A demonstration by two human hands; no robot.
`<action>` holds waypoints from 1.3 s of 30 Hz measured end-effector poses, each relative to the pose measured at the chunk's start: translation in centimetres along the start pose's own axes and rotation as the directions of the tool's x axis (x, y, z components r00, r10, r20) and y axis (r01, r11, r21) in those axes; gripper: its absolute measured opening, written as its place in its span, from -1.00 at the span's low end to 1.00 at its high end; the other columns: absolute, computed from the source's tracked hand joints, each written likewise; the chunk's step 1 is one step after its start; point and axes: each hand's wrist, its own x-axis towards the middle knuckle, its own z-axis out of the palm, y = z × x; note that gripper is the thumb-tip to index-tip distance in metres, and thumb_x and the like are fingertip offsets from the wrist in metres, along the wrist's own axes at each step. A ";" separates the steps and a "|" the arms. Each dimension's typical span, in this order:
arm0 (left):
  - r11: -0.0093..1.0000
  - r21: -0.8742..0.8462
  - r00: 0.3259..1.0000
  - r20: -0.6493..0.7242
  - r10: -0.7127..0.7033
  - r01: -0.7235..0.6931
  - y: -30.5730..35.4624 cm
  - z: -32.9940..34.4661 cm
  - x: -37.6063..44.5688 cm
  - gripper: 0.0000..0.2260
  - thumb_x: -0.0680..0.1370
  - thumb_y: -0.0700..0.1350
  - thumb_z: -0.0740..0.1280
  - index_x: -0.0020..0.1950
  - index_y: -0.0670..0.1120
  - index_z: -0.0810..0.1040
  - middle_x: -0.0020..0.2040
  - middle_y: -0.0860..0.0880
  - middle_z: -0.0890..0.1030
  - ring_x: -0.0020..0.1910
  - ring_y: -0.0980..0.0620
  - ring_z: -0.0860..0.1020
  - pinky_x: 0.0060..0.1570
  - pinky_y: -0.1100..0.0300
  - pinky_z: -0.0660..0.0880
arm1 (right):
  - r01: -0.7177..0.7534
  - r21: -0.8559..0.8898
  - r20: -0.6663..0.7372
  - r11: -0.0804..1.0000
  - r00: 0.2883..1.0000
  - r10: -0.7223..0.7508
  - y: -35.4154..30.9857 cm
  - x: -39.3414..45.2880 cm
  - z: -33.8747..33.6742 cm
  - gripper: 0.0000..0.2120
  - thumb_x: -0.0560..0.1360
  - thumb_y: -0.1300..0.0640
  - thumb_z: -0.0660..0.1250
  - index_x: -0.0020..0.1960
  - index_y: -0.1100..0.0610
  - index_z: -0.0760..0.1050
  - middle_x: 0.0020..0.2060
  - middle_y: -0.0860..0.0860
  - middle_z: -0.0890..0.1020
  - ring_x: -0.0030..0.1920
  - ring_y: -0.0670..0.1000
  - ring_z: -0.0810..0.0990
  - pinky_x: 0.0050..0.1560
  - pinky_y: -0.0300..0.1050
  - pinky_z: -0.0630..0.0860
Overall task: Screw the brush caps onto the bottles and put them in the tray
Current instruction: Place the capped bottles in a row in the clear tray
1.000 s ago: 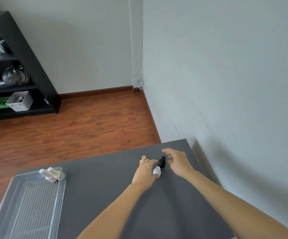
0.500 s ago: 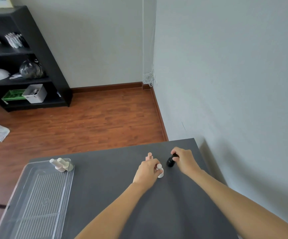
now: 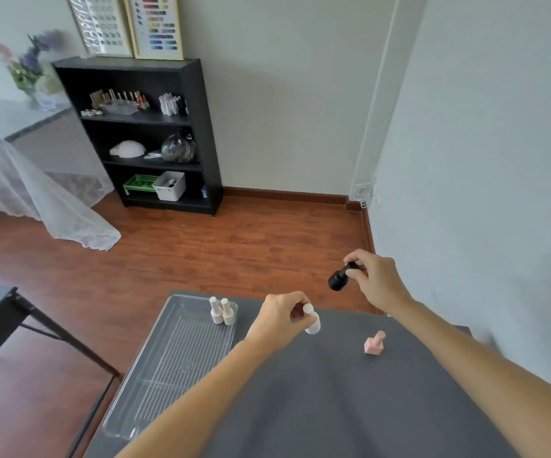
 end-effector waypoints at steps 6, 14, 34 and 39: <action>0.991 0.017 0.984 -0.120 -0.131 0.134 -5.7 -8.6 -3.0 -0.95 0.45 -0.14 0.43 -0.19 -0.05 0.60 -0.31 0.03 0.64 -0.32 0.13 0.51 -0.16 0.10 0.53 | 0.135 0.103 0.136 0.985 0.980 -0.149 -8.7 2.4 7.4 -0.84 0.51 0.27 0.38 0.07 0.13 0.61 -0.03 0.04 0.69 0.01 0.03 0.65 0.12 -0.09 0.56; 0.961 0.069 0.932 -0.273 -0.240 0.268 -13.2 -16.1 -5.0 -0.96 0.43 -0.21 0.46 -0.20 -0.11 0.63 -0.31 -0.06 0.67 -0.30 0.00 0.58 -0.16 0.04 0.55 | 0.176 0.173 0.274 0.969 0.936 -0.219 -16.0 3.6 16.7 -0.84 0.48 0.29 0.40 0.05 0.19 0.64 -0.06 0.07 0.71 -0.02 0.04 0.66 0.11 -0.04 0.57; 0.921 0.146 0.931 -0.109 -0.348 0.361 -21.4 -15.5 1.2 -0.92 0.43 -0.30 0.41 -0.14 -0.17 0.68 -0.23 -0.12 0.69 -0.18 -0.16 0.65 -0.19 -0.01 0.58 | 0.178 -0.150 0.446 0.973 0.890 -0.094 -16.1 4.9 27.4 -0.78 0.52 0.35 0.31 0.14 0.26 0.59 -0.09 0.24 0.69 -0.07 0.20 0.66 -0.06 0.10 0.58; 0.916 0.168 0.931 -0.098 -0.352 0.364 -22.0 -15.0 1.9 -0.90 0.45 -0.30 0.41 -0.12 -0.15 0.69 -0.21 -0.10 0.68 -0.19 -0.10 0.63 -0.19 0.05 0.56 | 0.186 -0.180 0.448 0.966 0.890 -0.088 -15.6 5.0 28.1 -0.85 0.56 0.29 0.30 0.09 0.27 0.59 -0.13 0.24 0.65 -0.13 0.24 0.64 -0.08 0.13 0.57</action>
